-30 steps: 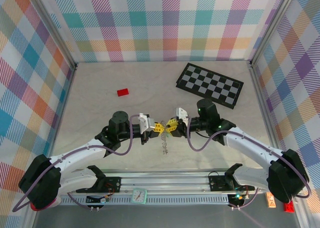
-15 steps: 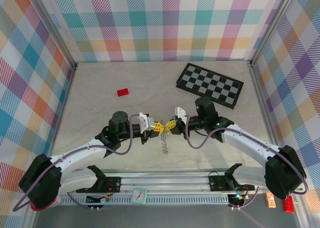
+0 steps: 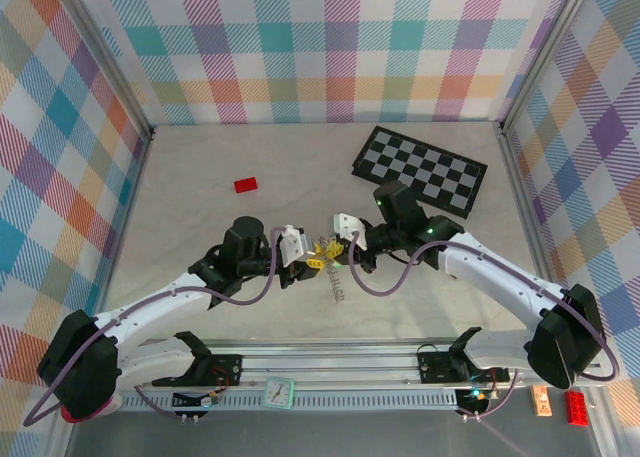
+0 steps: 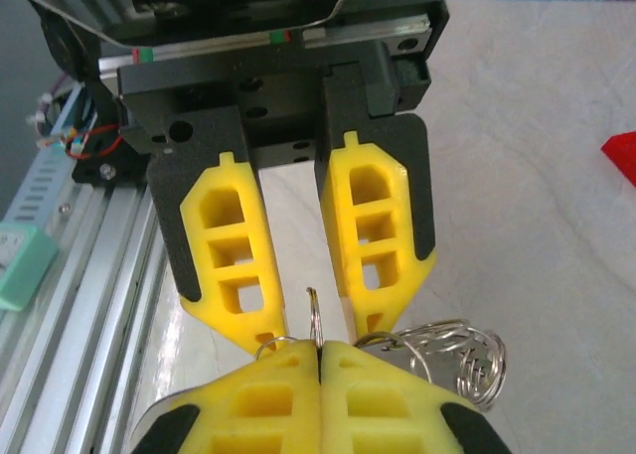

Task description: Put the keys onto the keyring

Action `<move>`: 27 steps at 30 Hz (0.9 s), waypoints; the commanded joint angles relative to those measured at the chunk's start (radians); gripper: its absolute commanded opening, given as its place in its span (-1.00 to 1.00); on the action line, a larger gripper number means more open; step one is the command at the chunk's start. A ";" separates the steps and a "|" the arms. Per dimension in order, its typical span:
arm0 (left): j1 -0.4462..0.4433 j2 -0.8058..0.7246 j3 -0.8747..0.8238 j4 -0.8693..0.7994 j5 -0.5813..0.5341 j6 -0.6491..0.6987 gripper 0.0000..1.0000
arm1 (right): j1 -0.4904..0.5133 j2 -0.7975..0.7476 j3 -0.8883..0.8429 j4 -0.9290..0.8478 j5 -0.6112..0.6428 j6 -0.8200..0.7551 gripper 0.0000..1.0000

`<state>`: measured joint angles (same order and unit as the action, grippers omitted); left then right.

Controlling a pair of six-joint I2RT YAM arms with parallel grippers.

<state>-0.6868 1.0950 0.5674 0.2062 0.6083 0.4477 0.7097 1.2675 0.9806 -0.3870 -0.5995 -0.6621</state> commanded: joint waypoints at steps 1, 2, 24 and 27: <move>-0.014 -0.006 0.038 -0.054 0.005 0.040 -0.47 | 0.013 0.010 0.050 -0.116 0.036 -0.090 -1.00; -0.015 -0.006 0.040 -0.057 0.007 0.043 -0.47 | 0.019 0.013 0.057 -0.127 0.049 -0.096 -1.00; -0.015 -0.001 0.057 -0.096 0.029 0.068 -1.00 | 0.076 0.043 0.102 -0.131 0.079 -0.041 -0.80; -0.014 -0.015 0.045 -0.084 0.020 0.067 -1.00 | 0.046 -0.007 0.049 -0.062 0.109 0.074 -0.32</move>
<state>-0.6918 1.1004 0.5995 0.1028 0.6254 0.5026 0.7731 1.3216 1.0599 -0.5209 -0.4675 -0.6895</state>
